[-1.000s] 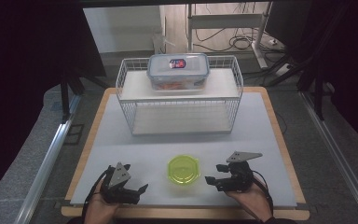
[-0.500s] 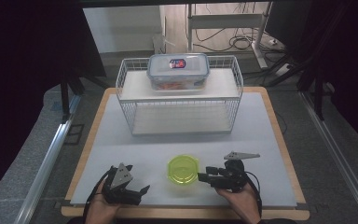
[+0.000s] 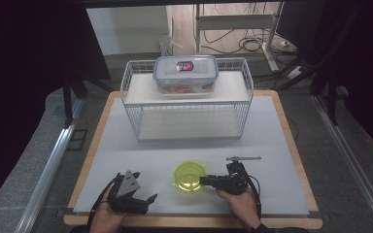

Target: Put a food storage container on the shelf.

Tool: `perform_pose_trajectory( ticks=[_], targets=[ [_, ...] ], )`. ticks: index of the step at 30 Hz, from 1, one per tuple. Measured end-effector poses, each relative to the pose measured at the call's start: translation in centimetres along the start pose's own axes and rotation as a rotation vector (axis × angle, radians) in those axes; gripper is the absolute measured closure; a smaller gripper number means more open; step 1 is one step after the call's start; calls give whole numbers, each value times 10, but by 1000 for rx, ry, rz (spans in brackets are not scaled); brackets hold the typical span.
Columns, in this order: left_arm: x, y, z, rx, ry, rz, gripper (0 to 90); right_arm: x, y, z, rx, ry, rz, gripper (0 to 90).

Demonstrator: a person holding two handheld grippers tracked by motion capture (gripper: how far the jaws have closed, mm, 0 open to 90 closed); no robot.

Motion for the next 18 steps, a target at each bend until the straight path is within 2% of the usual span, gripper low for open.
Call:
perform_pose_trajectory(
  ticks=[3, 10, 18],
  targets=[
    [0, 0, 0, -4, 0, 3, 73, 0, 3, -2, -36, 16, -11, 692],
    [-1, -1, -1, -11, 3, 6, 74, -1, 8, -3, -56, 25, -21, 798],
    [-1, -1, -1, -16, 8, 5, 75, -6, 9, 2, -41, 47, 22, 814]
  ],
)
Point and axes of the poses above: each handheld gripper's, and its own axes: x roughly backward along the jaws, y roughly out of its top, z roughly to its left, the point moved 8 cm from there along -x, roughly forward along the jaws, and after that the axes turned 12 degrees about y, right-handed, at the moved point
